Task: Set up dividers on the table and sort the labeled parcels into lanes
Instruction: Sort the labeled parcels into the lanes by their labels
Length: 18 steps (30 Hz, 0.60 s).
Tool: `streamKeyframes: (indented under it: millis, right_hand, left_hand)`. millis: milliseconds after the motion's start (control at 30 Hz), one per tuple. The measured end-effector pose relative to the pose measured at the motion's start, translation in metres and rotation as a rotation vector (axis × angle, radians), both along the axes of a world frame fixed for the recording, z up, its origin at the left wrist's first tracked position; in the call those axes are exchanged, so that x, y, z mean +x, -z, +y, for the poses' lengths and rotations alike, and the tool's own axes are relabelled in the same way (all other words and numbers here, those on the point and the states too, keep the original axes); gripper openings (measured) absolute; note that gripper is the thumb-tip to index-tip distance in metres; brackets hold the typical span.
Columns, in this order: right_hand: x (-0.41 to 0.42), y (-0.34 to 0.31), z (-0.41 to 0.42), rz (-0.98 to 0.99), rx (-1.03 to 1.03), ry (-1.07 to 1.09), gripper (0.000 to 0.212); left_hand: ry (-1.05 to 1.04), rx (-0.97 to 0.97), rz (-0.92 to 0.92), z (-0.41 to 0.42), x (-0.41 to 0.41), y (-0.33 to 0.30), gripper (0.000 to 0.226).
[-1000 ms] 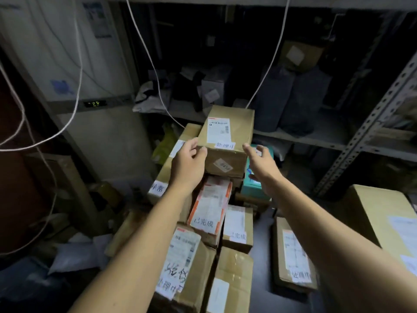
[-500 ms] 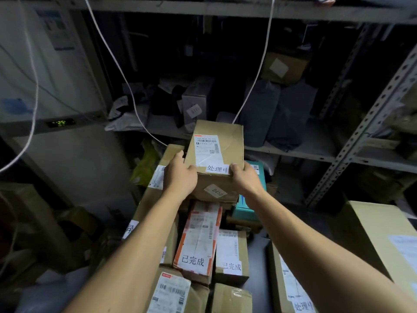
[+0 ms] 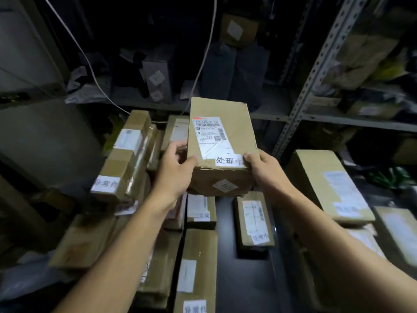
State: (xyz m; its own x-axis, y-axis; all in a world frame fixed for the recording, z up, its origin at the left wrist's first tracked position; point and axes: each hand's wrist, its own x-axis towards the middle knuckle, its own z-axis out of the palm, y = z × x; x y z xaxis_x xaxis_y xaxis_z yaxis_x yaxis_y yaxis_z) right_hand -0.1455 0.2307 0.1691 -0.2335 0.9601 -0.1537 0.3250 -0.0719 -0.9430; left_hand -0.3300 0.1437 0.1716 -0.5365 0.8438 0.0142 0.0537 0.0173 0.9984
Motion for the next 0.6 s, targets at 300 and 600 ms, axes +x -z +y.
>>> streamKeyframes:
  millis: [300,600]
  right_hand:
    - [0.126,0.038,-0.095,-0.193,-0.075,0.025,0.015]
    - [0.192,0.089,-0.173,-0.375,-0.322,-0.056,0.04]
  left_hand:
    - [0.079,-0.159,-0.043,-0.099,0.119,0.053,0.038]
    - [0.165,-0.392,-0.042,-0.182,0.189,0.121,0.06]
